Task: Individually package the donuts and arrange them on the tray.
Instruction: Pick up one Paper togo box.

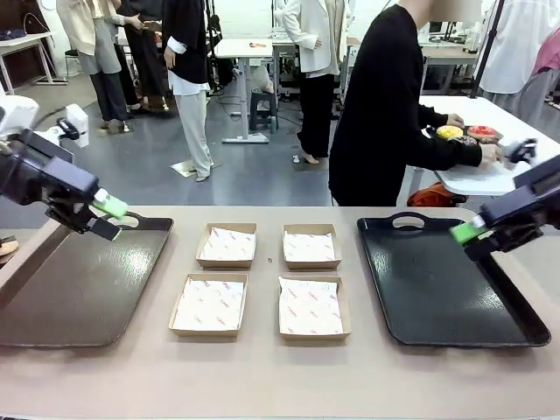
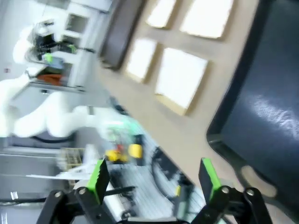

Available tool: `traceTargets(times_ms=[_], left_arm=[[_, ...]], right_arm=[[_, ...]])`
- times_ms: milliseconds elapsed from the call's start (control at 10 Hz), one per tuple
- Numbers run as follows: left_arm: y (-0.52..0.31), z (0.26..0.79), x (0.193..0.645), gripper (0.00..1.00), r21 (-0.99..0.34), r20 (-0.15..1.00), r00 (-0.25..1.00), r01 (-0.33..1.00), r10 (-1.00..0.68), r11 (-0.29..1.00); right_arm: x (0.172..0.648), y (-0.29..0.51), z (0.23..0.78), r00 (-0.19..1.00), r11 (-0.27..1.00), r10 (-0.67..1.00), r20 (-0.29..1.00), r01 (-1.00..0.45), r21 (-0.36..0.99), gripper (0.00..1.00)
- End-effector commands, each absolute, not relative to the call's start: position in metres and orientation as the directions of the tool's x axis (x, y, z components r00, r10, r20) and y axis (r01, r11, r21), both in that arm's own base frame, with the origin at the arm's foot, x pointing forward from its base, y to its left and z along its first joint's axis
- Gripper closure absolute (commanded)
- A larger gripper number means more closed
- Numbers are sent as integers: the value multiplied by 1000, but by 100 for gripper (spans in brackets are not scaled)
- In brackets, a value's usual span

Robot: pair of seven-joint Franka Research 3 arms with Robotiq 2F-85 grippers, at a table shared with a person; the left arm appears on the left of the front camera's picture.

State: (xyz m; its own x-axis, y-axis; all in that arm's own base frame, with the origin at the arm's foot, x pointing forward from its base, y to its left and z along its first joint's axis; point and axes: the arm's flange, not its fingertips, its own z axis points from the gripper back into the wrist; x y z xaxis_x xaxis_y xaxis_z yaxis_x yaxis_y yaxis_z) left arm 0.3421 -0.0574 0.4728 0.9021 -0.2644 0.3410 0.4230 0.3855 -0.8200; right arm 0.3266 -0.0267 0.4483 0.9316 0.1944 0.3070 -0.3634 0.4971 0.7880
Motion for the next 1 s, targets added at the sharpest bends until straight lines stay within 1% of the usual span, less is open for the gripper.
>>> traceTargets(times_ms=[0,100,200,400,500,600,900], left_arm=[[-20,444,345,0,-963,168,982,182,-85,199],[-6,424,342,0,-968,120,991,129,-57,214],[12,415,332,0,-973,86,996,90,-27,214],[46,403,323,0,-979,70,997,64,24,195],[58,395,318,0,-982,55,997,46,46,184],[68,387,320,0,-979,48,997,34,64,202],[84,385,313,0,-960,39,997,20,63,281]], right_arm=[[327,-54,429,989,205,-16,146,-140,969,0],[320,-76,421,991,205,-59,117,-103,973,0],[309,-89,412,994,204,-83,66,-48,978,0],[299,-115,391,992,216,-128,6,22,976,0],[296,-127,387,992,230,-123,-16,44,972,0],[294,-139,385,991,253,-133,-10,44,966,0],[289,-147,382,988,275,-153,-28,70,959,0]])
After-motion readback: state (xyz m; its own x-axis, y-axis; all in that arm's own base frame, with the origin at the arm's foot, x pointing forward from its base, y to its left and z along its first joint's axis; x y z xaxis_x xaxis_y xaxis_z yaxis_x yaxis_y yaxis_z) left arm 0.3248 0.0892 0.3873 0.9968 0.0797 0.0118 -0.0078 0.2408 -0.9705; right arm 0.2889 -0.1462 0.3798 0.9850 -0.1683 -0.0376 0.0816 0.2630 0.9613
